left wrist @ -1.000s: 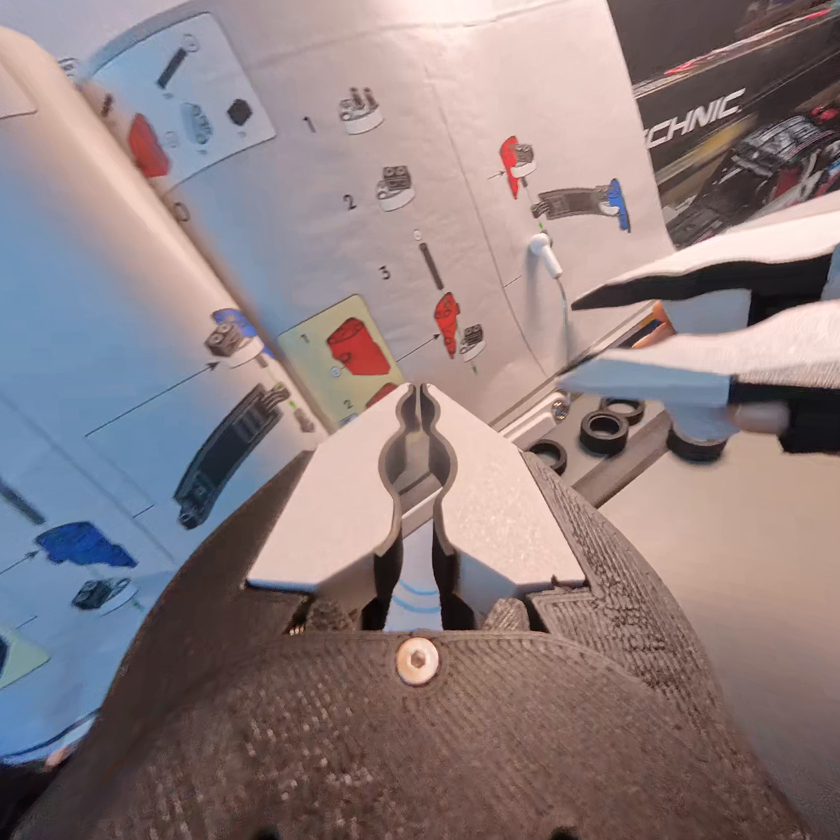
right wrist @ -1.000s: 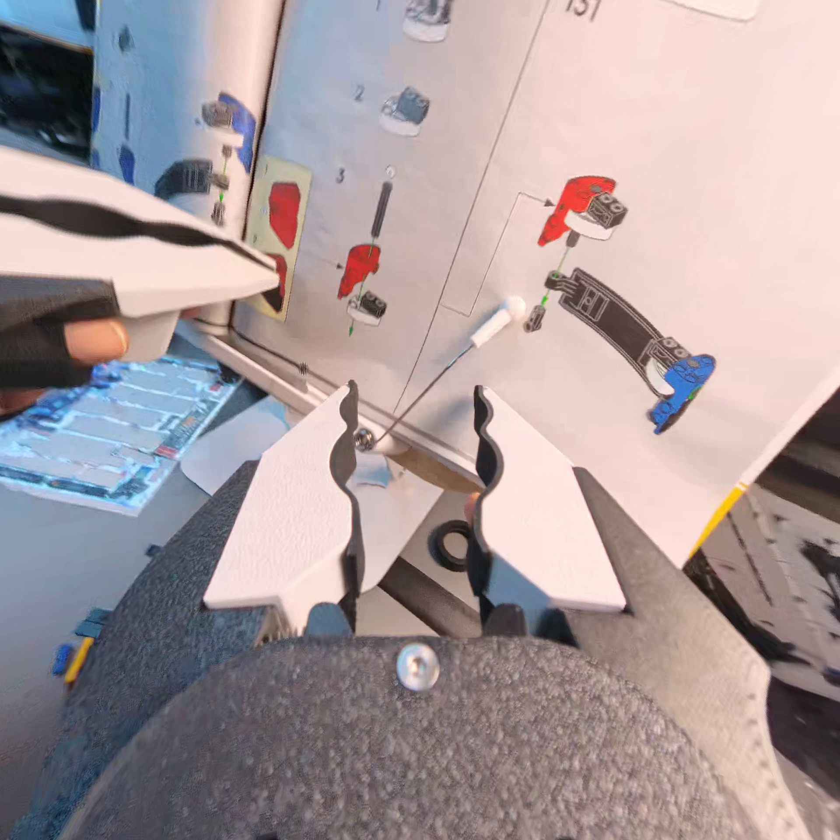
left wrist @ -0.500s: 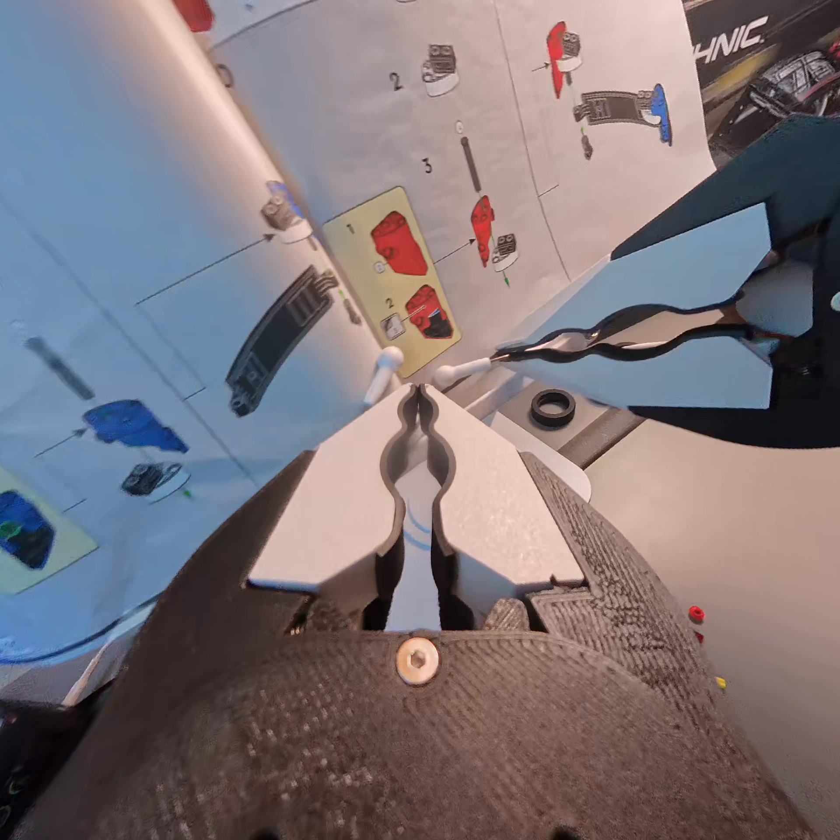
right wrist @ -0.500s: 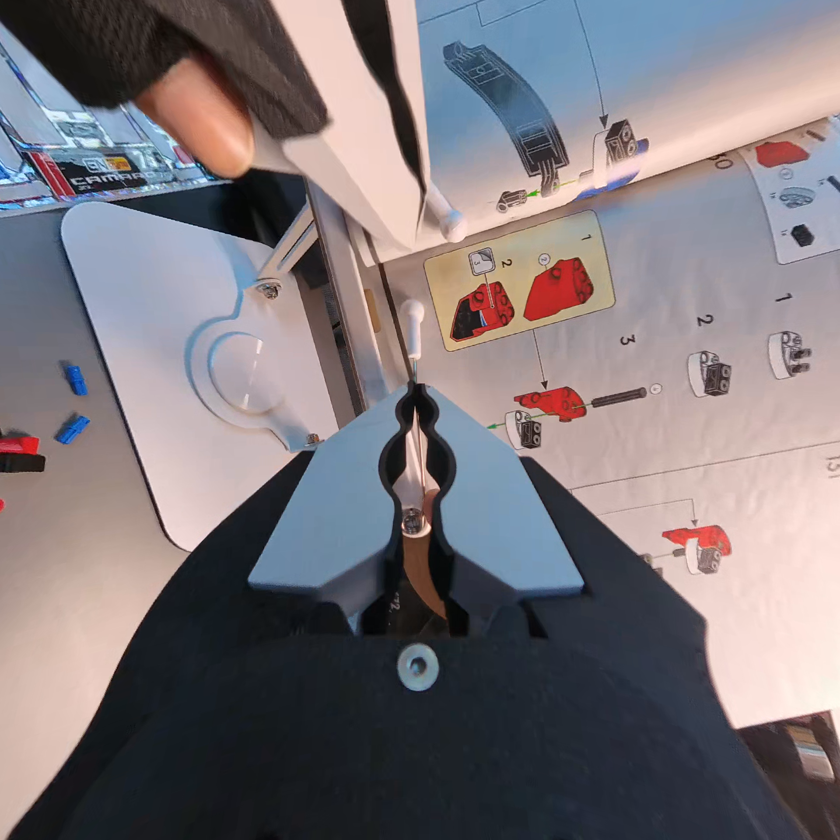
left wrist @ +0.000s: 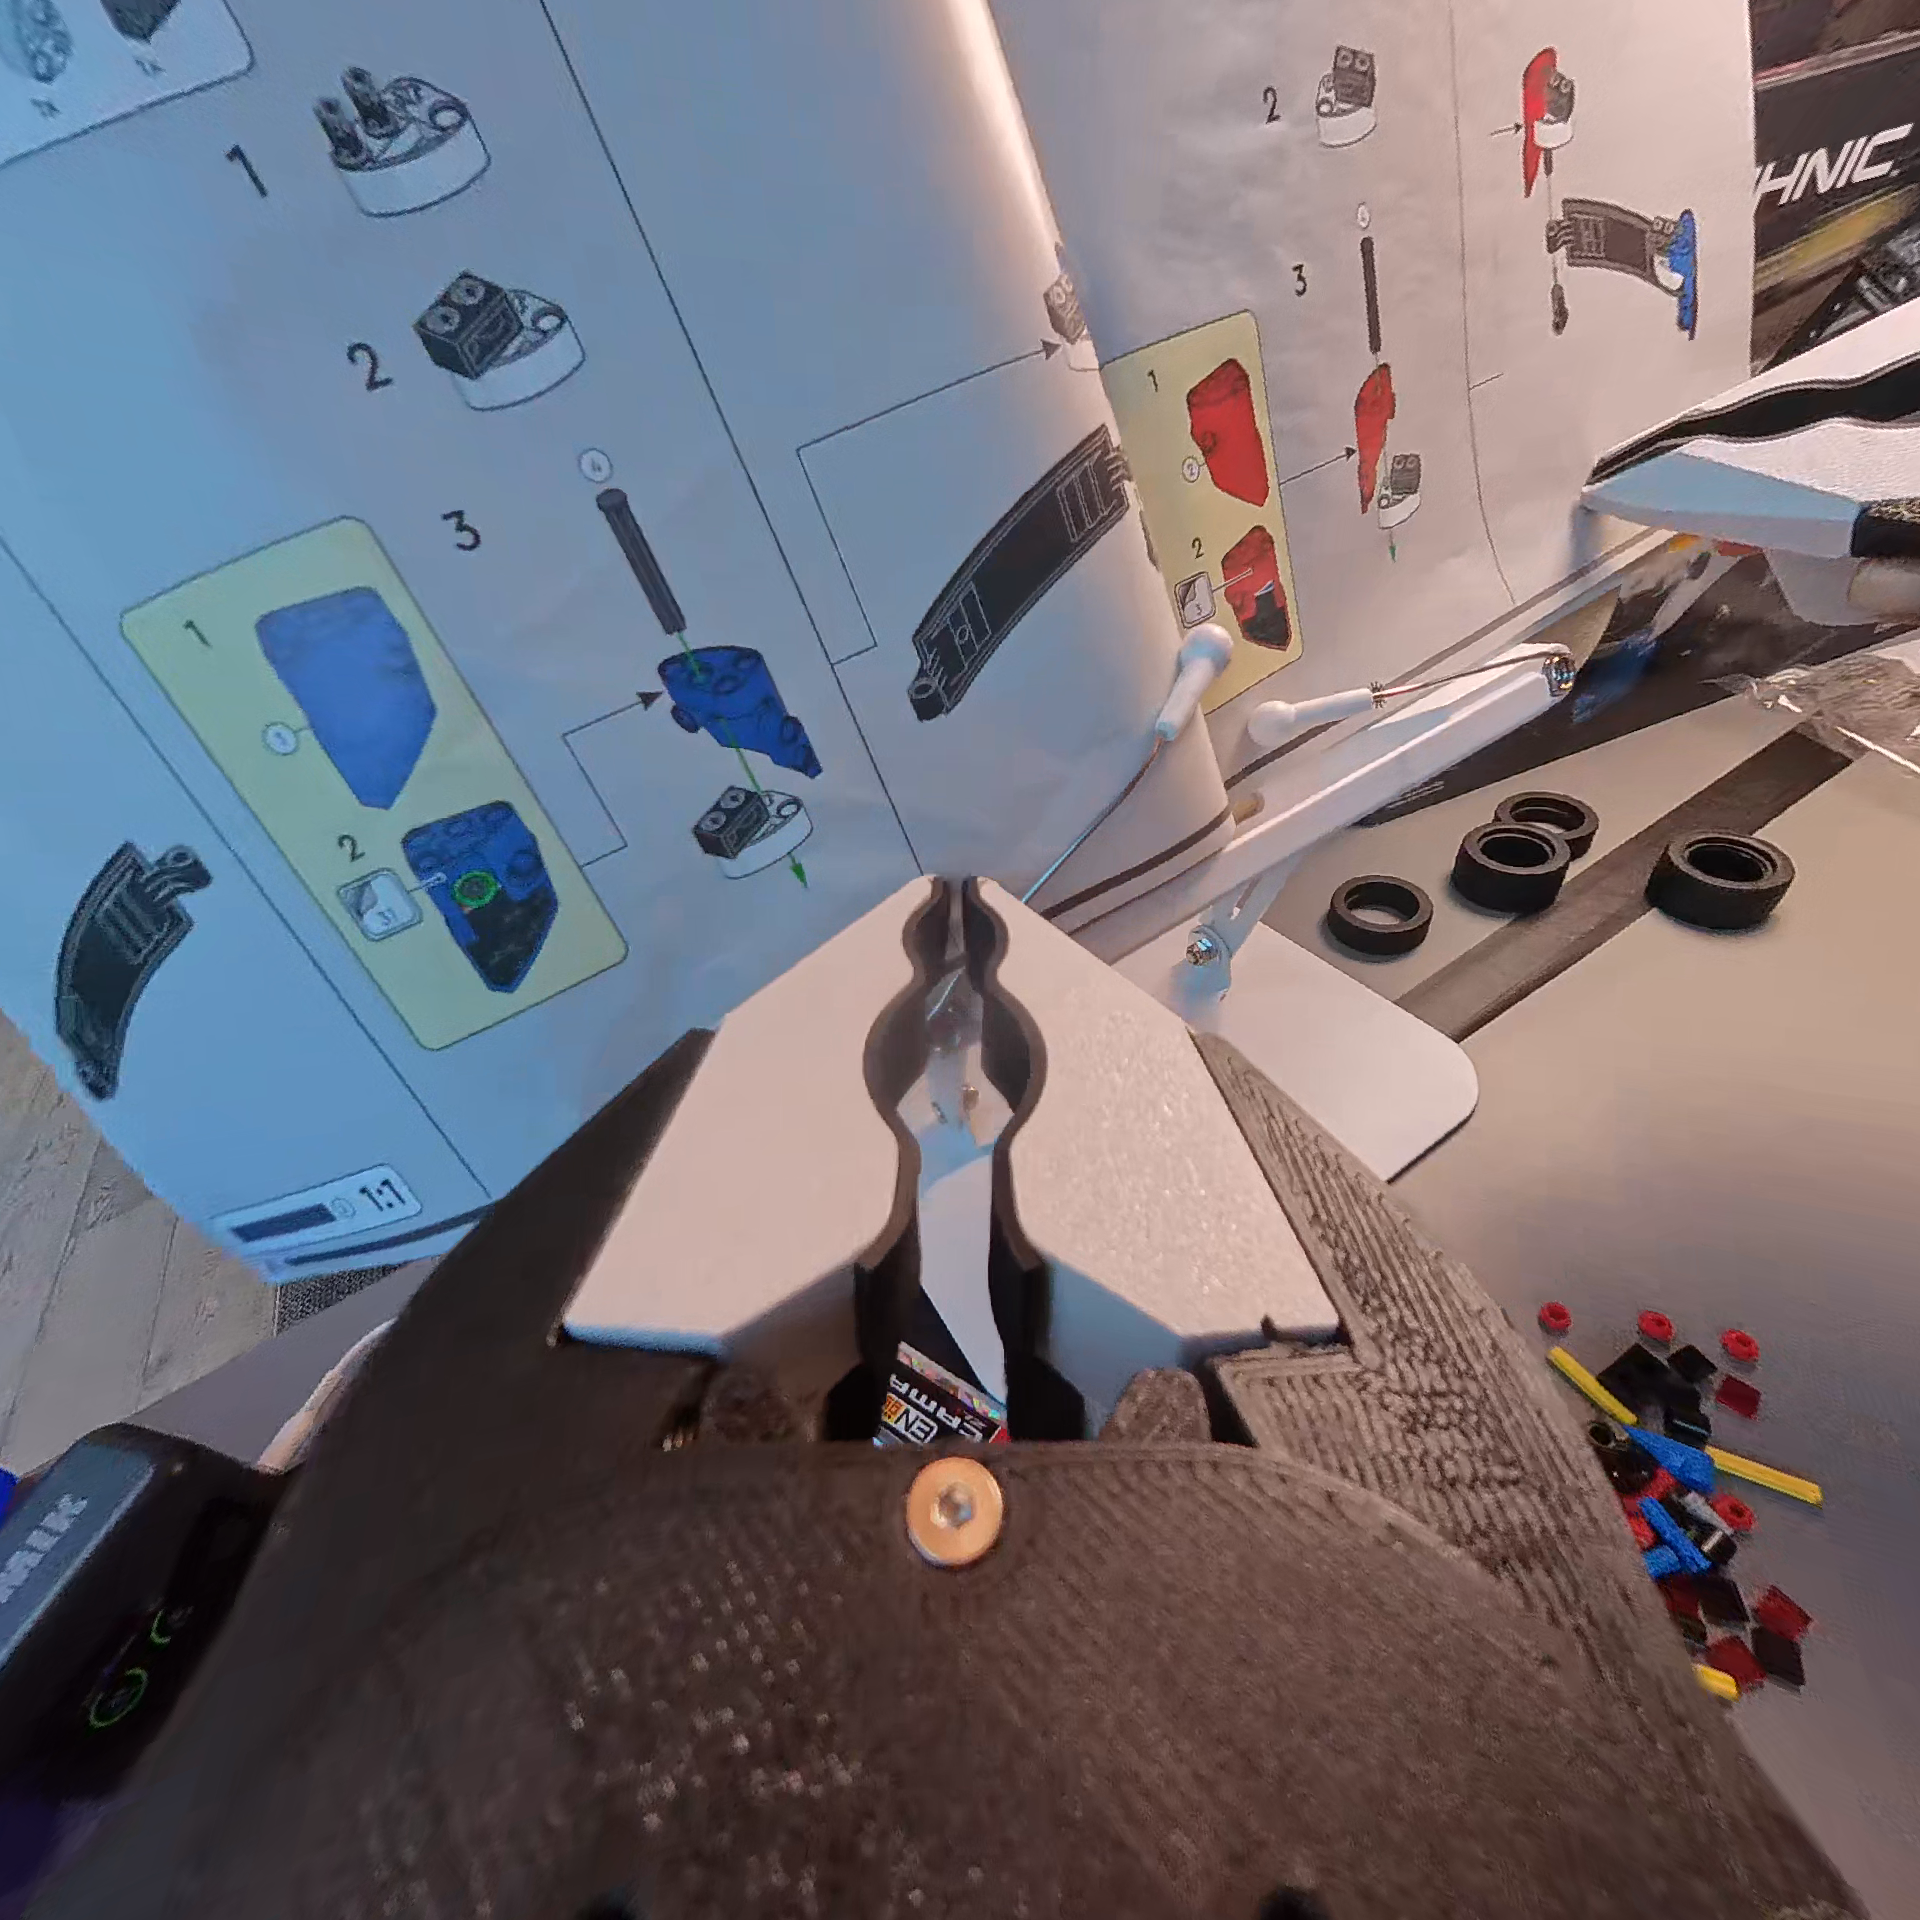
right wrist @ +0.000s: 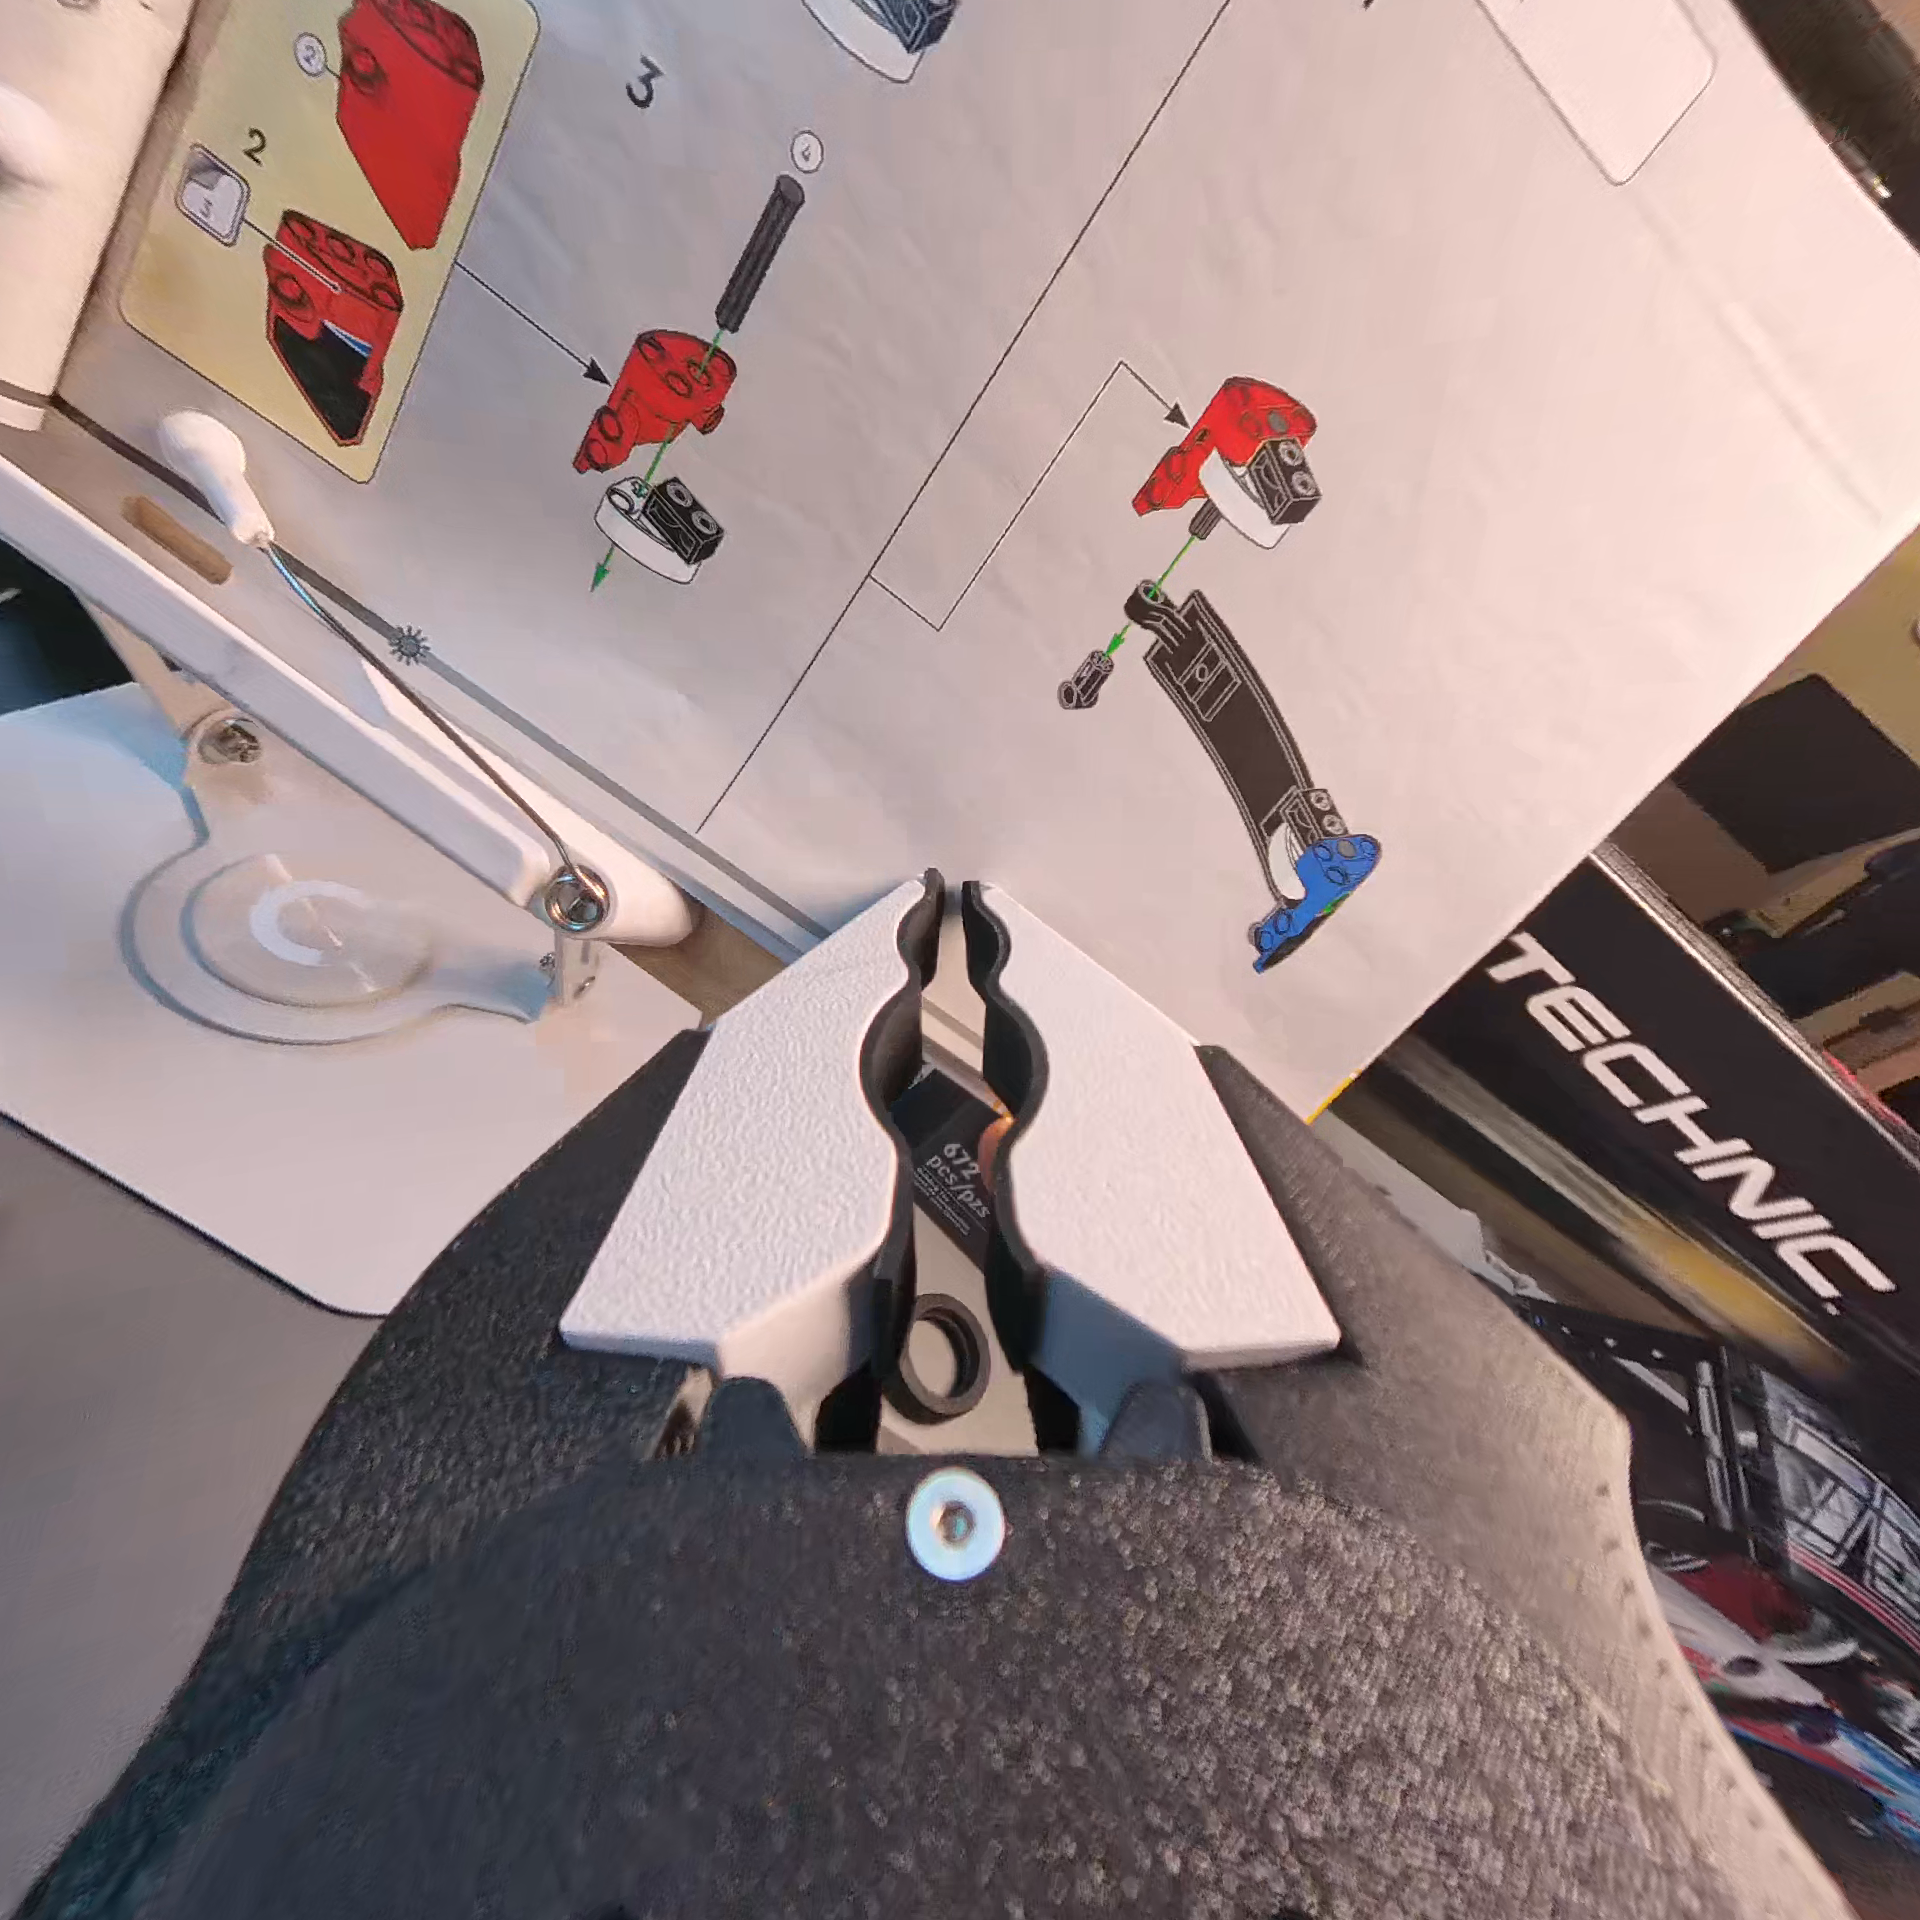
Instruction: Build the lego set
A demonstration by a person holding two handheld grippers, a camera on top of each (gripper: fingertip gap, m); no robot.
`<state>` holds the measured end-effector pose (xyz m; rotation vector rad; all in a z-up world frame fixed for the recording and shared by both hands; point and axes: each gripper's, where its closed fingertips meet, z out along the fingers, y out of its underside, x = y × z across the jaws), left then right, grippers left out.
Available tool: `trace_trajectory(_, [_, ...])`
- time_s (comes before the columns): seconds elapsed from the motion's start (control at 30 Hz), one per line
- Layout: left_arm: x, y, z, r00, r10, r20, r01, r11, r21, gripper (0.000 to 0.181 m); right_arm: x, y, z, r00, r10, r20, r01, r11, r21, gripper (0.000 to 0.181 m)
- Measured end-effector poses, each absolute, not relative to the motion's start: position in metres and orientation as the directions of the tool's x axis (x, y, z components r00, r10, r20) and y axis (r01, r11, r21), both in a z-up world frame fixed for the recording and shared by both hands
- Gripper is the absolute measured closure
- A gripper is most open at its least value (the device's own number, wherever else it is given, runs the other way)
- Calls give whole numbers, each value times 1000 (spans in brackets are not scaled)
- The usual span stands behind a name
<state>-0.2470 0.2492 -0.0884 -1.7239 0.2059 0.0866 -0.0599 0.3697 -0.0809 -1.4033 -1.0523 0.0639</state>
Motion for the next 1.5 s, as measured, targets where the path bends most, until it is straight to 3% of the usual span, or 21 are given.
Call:
trace_trajectory(0.23, [-231, 248, -89, 973, -120, -198, -214, -137, -967, 181, -65, 383, -82, 584, 578, 570, 552, 232, -801, 181])
trace_trajectory(0.57, [-222, 232, -84, 980, -143, -140, -154, -95, -983, 181, -65, 385, -81, 620, 647, 443, 461, 157, -874, 179])
trace_trajectory(0.8, [-263, 183, -58, 996, -6, -94, -94, 34, -995, 179, -20, 265, -69, 522, 830, 196, 167, 126, -978, 173])
trace_trajectory(1.03, [-335, 163, -24, 986, 164, -18, -30, 71, -997, 181, 57, 142, -114, 470, 882, 34, 63, 5, -998, 171])
trace_trajectory(1.2, [-385, 177, 4, 971, 235, 49, 29, 87, -996, 181, 90, 123, -135, 560, 824, 86, 20, 91, -996, 171])
trace_trajectory(1.5, [-403, 211, 0, 986, 165, 6, 7, -7, -1000, 181, 89, 134, -158, 572, 805, 156, 89, 128, -988, 173])
